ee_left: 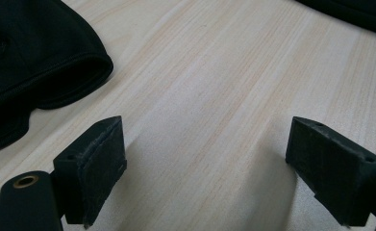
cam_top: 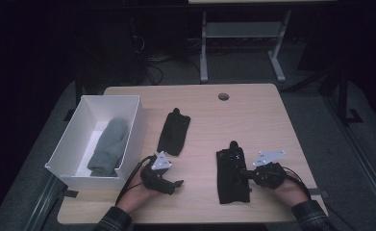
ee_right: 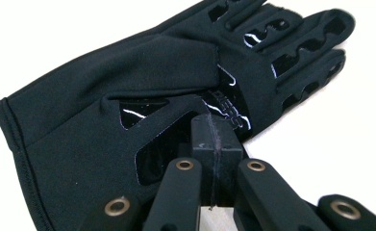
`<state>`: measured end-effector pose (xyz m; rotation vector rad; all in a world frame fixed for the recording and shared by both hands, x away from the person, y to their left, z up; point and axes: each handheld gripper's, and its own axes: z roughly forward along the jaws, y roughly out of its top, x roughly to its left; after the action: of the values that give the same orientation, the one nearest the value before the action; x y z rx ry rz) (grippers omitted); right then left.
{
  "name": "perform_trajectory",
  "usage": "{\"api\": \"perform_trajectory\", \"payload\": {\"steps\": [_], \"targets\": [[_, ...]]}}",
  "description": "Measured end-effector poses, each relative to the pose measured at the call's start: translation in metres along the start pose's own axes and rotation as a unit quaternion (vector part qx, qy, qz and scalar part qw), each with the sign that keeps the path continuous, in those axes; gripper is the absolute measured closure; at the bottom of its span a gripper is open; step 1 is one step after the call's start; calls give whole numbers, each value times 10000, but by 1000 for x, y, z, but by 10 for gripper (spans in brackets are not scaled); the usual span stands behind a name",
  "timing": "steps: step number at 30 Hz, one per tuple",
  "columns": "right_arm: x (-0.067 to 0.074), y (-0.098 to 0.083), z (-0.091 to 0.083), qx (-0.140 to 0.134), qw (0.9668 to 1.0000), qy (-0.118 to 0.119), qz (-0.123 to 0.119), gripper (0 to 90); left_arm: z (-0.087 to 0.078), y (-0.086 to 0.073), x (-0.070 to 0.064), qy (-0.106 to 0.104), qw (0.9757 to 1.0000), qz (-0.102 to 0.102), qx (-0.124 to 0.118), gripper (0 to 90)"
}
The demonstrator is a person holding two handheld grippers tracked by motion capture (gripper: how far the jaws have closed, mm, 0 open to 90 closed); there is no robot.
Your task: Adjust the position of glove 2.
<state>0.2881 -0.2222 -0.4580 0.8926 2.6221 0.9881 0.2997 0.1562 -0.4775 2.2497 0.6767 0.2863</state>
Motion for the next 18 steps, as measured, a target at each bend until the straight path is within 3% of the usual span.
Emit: {"api": "perform_trajectory", "payload": {"steps": [3,8,13,18], "targets": [[-8,-1,-6,-249,9995,-125,170,859,0,0,0,10,10000,23,0,130],[-31,-12,-9,-490,9968,-427,456,644,0,0,0,5,10000,0,-4,130],[-47,-23,-8,-599,9920,-822,749,403,0,0,0,6,10000,-2,-5,129],[-59,-31,-6,-599,9873,-1040,1038,272,1,1,0,28,10000,-4,3,129]]}}
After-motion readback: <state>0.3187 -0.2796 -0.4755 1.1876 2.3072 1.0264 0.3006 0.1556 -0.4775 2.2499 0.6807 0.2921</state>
